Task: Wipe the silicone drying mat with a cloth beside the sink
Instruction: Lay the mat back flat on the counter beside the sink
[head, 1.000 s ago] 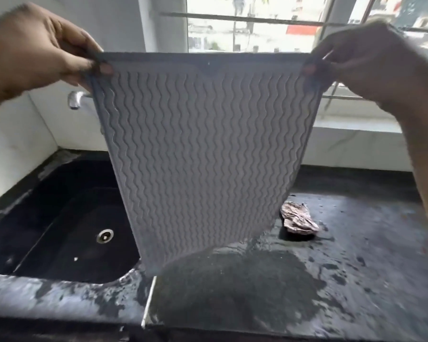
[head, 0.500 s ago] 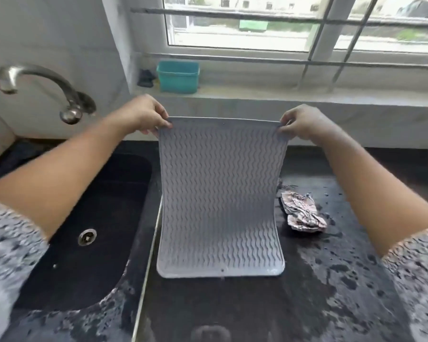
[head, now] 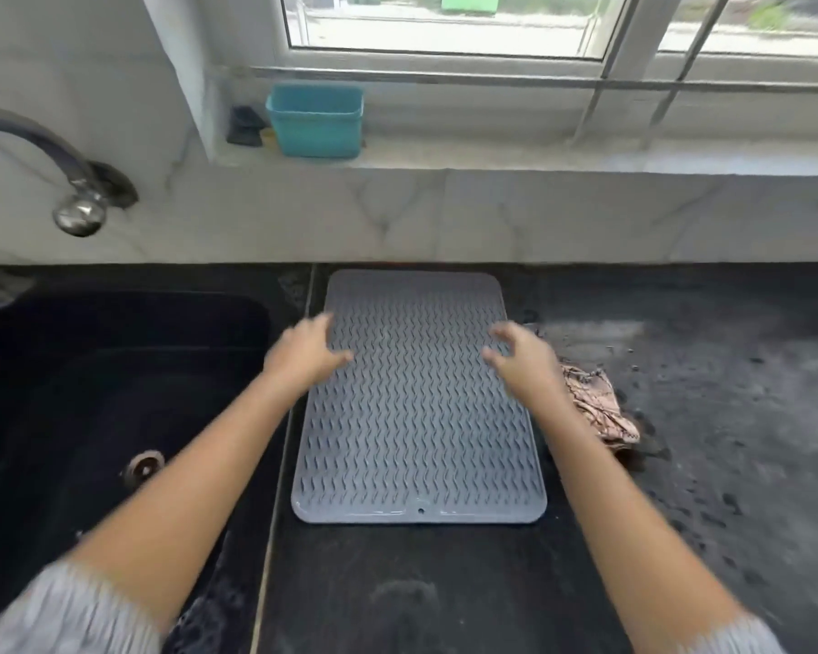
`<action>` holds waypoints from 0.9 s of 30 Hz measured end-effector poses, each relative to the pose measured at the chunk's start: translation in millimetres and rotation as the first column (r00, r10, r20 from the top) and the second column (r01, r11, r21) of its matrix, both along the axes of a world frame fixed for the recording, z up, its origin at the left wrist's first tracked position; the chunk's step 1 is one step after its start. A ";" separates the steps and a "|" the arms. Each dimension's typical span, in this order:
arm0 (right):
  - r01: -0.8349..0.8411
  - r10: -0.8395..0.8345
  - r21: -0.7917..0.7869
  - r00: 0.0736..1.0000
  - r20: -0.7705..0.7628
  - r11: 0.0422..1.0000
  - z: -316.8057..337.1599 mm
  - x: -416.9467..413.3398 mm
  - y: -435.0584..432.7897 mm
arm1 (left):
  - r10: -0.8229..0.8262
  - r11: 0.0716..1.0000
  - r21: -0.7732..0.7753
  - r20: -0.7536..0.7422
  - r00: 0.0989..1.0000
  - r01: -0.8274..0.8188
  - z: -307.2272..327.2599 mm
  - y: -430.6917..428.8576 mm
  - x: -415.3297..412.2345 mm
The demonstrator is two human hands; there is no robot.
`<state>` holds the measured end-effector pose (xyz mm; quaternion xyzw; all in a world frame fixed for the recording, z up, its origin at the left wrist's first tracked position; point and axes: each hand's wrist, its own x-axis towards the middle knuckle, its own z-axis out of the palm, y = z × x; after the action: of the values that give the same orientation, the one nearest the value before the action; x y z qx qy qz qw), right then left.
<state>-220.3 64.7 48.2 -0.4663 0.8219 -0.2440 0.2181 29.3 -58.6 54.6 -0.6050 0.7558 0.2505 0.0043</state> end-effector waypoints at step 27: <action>0.386 -0.349 0.071 0.723 0.596 0.920 -29.5 33.4 158.4 | 0.681 0.722 0.564 -0.471 0.561 -0.402 -30.0 162.8 78.5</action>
<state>-186.9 223.2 18.7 -0.1991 0.7790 -0.4403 0.3995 107.8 104.2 24.6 -0.6704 0.4110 0.5787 -0.2163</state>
